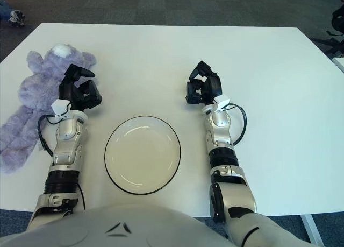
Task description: Put the doll into the plate.
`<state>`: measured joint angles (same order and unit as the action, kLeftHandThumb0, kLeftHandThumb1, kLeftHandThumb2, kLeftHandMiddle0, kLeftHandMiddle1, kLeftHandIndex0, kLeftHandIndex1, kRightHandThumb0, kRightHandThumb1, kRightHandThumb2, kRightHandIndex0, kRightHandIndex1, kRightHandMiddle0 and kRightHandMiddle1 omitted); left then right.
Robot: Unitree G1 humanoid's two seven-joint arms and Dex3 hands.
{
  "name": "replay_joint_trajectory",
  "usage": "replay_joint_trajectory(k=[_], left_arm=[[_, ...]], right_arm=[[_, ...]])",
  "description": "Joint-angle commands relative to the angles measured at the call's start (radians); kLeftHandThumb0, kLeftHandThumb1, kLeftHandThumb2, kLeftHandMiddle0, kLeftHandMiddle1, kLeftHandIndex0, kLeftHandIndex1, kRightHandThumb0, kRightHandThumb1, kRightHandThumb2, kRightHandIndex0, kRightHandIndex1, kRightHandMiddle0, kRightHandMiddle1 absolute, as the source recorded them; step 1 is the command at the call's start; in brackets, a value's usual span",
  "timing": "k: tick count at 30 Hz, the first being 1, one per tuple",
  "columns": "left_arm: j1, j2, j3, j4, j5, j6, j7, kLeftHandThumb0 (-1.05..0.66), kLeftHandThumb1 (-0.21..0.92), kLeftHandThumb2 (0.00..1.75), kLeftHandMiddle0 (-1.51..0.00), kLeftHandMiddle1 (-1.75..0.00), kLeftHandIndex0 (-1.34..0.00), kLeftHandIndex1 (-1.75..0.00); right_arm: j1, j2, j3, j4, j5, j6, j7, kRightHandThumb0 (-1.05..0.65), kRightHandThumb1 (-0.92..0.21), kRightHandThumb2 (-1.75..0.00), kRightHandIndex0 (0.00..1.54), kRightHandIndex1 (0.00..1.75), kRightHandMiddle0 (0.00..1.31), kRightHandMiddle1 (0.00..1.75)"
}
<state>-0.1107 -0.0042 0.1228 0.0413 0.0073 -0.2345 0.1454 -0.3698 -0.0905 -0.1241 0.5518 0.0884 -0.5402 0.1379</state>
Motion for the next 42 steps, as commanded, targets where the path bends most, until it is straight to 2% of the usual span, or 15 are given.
replay_joint_trajectory(k=[1,10,22,32,42], left_arm=[[0.015,0.0,-0.002,-0.014,-0.011,0.001,-0.013,-0.43,0.46,1.14,-1.13,-1.75,-0.49,-1.75],[0.016,-0.007,0.004,-0.037,-0.043,-0.013,-0.029,-0.44,0.43,1.18,-1.14,-1.75,-0.52,-1.75],[0.028,0.02,0.014,-0.098,-0.048,-0.014,-0.057,-0.44,0.42,1.19,-1.15,-1.75,-0.53,-1.75],[0.041,0.068,0.019,-0.14,0.021,-0.053,-0.056,-0.43,0.45,1.15,-1.11,-1.75,-0.5,-1.75],[0.028,0.105,0.061,-0.131,0.141,-0.156,0.02,-0.43,0.48,1.11,-1.07,-1.75,-0.48,-1.75]], right_arm=[[0.019,-0.008,0.002,-0.005,-0.002,0.009,0.004,-0.48,-0.32,-1.31,1.26,1.75,0.61,1.75],[0.017,-0.012,-0.001,0.002,0.004,0.003,0.017,-0.48,-0.32,-1.31,1.25,1.75,0.61,1.75],[0.012,-0.012,-0.006,0.014,0.008,-0.007,0.028,-0.48,-0.32,-1.31,1.29,1.75,0.61,1.75],[0.025,-0.001,-0.007,-0.019,0.017,0.002,0.025,-0.48,-0.33,-1.31,1.28,1.75,0.61,1.75],[0.051,0.01,-0.003,-0.088,0.023,0.022,0.019,-0.48,-0.32,-1.32,1.3,1.75,0.61,1.75]])
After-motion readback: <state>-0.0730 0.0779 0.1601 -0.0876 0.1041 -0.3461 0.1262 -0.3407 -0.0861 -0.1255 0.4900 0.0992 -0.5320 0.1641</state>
